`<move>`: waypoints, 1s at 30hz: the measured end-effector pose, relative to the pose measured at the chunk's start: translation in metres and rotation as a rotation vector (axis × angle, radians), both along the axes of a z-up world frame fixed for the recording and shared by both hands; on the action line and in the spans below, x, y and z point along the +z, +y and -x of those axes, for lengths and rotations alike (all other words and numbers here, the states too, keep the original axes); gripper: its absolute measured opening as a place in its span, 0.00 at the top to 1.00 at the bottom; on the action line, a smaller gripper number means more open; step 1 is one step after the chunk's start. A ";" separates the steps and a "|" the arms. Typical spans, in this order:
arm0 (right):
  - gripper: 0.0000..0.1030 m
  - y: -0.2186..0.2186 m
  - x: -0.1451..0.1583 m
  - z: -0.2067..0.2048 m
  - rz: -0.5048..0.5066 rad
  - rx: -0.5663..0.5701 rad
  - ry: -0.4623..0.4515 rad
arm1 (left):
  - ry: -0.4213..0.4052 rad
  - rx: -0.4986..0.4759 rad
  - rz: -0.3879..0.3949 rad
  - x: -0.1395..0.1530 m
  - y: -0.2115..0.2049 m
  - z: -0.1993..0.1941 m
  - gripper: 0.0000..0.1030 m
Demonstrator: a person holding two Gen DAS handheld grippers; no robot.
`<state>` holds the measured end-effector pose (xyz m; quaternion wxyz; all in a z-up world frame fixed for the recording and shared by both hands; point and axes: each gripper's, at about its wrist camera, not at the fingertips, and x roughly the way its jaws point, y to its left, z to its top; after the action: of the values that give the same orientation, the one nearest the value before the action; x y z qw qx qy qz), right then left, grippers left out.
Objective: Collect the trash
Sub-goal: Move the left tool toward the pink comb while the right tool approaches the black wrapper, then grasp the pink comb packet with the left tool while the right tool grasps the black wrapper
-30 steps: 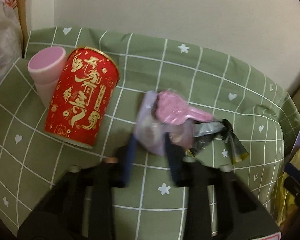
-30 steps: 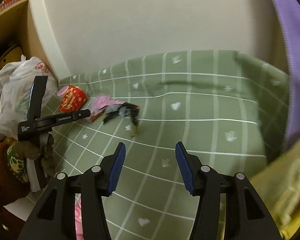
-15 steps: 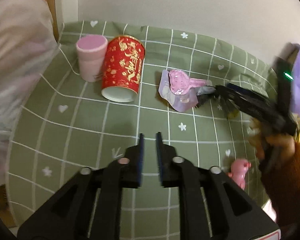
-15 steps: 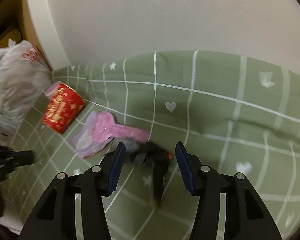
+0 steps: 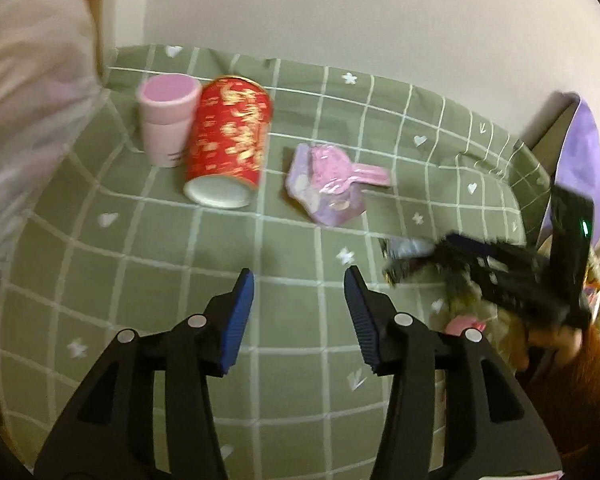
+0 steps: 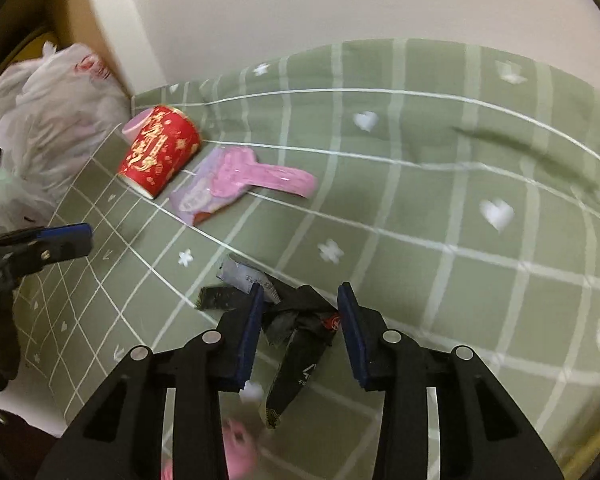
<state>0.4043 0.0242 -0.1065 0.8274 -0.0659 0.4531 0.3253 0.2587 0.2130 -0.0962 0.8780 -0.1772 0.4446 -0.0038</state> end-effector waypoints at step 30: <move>0.40 -0.085 0.010 0.046 -0.008 -0.204 -0.016 | 0.121 -0.107 -0.126 -0.034 -0.038 -0.078 0.96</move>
<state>0.3581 -0.0612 -0.0963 0.8600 -0.0186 0.4496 0.2407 0.3364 0.1747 -0.1301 0.8575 -0.0975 0.5050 -0.0121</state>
